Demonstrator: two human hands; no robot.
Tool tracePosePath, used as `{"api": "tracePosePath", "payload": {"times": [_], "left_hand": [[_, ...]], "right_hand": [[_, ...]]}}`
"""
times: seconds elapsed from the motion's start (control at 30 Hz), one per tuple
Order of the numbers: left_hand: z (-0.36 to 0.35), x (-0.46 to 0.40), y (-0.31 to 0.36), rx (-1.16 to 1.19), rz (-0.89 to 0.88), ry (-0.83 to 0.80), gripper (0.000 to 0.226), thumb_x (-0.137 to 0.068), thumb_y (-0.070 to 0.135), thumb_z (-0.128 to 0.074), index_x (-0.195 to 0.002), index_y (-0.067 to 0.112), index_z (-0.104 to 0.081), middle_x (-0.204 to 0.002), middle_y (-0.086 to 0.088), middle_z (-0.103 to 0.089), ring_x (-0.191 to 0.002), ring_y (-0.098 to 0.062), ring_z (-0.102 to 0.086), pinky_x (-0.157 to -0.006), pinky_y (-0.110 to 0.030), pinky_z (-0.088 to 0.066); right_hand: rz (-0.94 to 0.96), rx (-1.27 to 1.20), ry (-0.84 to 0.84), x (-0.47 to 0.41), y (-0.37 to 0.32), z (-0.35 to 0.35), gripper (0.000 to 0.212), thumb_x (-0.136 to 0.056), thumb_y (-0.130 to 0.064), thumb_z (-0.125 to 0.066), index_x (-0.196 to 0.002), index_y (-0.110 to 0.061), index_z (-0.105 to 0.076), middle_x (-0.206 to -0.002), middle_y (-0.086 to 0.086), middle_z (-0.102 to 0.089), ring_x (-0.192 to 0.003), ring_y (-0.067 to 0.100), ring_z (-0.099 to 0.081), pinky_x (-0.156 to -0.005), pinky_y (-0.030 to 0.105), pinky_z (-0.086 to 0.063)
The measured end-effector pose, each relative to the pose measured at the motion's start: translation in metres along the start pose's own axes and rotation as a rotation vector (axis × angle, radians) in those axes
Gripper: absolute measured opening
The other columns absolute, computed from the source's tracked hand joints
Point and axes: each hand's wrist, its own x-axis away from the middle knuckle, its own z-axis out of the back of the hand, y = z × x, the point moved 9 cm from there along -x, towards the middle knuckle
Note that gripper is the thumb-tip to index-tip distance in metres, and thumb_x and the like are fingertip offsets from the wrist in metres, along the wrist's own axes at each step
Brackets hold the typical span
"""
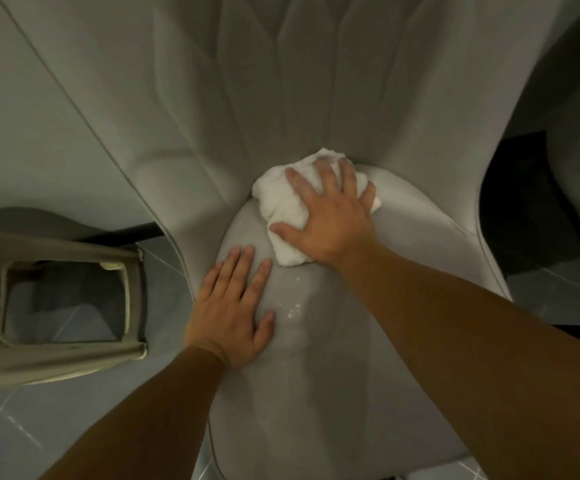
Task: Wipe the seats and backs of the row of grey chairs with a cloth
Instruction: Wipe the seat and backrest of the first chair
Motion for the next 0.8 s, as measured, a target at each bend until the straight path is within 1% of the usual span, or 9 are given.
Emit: {"api": "tracePosePath", "payload": {"times": [0.13,0.23,0.33,0.47,0.53,0.63,0.73,0.8], "left_hand": [[0.0,-0.001,-0.001,-0.003,-0.012,0.021,0.078,-0.092,0.054,-0.036,-0.156,0.015,-0.015,-0.163,-0.014,-0.007,-0.149,-0.029,-0.004,-0.118,-0.047,-0.01],[0.003,-0.001,-0.003,0.007,-0.016,0.05,0.077,-0.092,0.054,-0.036,-0.156,0.014,-0.019,-0.162,-0.014,-0.011,-0.149,-0.028,-0.005,-0.118,-0.047,-0.01],[0.006,-0.003,-0.004,0.015,-0.019,0.096,0.075,-0.094,0.054,-0.033,-0.155,0.013,-0.021,-0.162,-0.014,-0.013,-0.149,-0.027,-0.006,-0.118,-0.047,-0.012],[0.005,0.001,-0.007,0.034,-0.01,0.153,0.072,-0.095,0.052,-0.03,-0.154,0.011,-0.025,-0.161,-0.014,-0.018,-0.149,-0.027,-0.009,-0.118,-0.047,-0.014],[0.007,0.003,-0.007,0.025,0.0,0.163,0.071,-0.095,0.052,-0.03,-0.153,0.01,-0.027,-0.159,-0.014,-0.021,-0.148,-0.027,-0.012,-0.118,-0.045,-0.014],[0.012,0.005,-0.007,0.028,0.021,0.207,0.069,-0.095,0.051,-0.029,-0.151,0.011,-0.033,-0.158,-0.014,-0.026,-0.147,-0.027,-0.015,-0.118,-0.043,-0.012],[0.013,0.006,-0.012,0.015,0.065,0.251,0.068,-0.095,0.05,-0.026,-0.15,0.011,-0.035,-0.158,-0.013,-0.026,-0.149,-0.026,-0.01,-0.119,-0.045,-0.009],[0.014,0.007,-0.02,-0.043,0.155,0.293,0.068,-0.095,0.051,-0.025,-0.149,0.011,-0.037,-0.158,-0.012,-0.025,-0.149,-0.025,-0.006,-0.119,-0.048,-0.005]], "right_hand": [[-0.021,0.061,0.122,-0.008,0.0,-0.001,0.087,-0.075,-0.09,-0.039,-0.151,-0.048,-0.031,-0.161,0.008,-0.026,-0.147,0.041,-0.016,-0.113,0.069,-0.013],[-0.024,0.095,0.145,-0.015,-0.001,-0.003,0.082,-0.077,-0.087,-0.038,-0.148,-0.047,-0.035,-0.159,0.009,-0.028,-0.146,0.041,-0.018,-0.114,0.068,-0.014],[-0.025,0.104,0.189,-0.021,-0.001,-0.001,0.075,-0.077,-0.083,-0.039,-0.142,-0.046,-0.042,-0.155,0.008,-0.033,-0.143,0.041,-0.022,-0.112,0.067,-0.021],[-0.011,0.082,0.239,-0.02,-0.004,-0.001,0.071,-0.077,-0.08,-0.042,-0.137,-0.044,-0.051,-0.151,0.005,-0.038,-0.141,0.039,-0.025,-0.11,0.064,-0.026],[-0.016,0.069,0.245,-0.02,-0.005,0.002,0.069,-0.076,-0.078,-0.043,-0.135,-0.043,-0.053,-0.149,0.003,-0.039,-0.14,0.037,-0.025,-0.11,0.062,-0.027],[-0.016,0.048,0.224,-0.02,-0.005,0.002,0.07,-0.074,-0.078,-0.043,-0.135,-0.044,-0.052,-0.148,-0.001,-0.039,-0.14,0.034,-0.024,-0.111,0.058,-0.024],[-0.013,0.041,0.227,-0.02,-0.005,0.002,0.068,-0.073,-0.077,-0.042,-0.132,-0.044,-0.053,-0.144,-0.001,-0.042,-0.138,0.032,-0.026,-0.109,0.056,-0.025],[-0.009,0.044,0.236,-0.019,-0.006,0.001,0.066,-0.073,-0.076,-0.043,-0.13,-0.044,-0.054,-0.143,0.0,-0.044,-0.136,0.032,-0.028,-0.108,0.056,-0.025]]}}
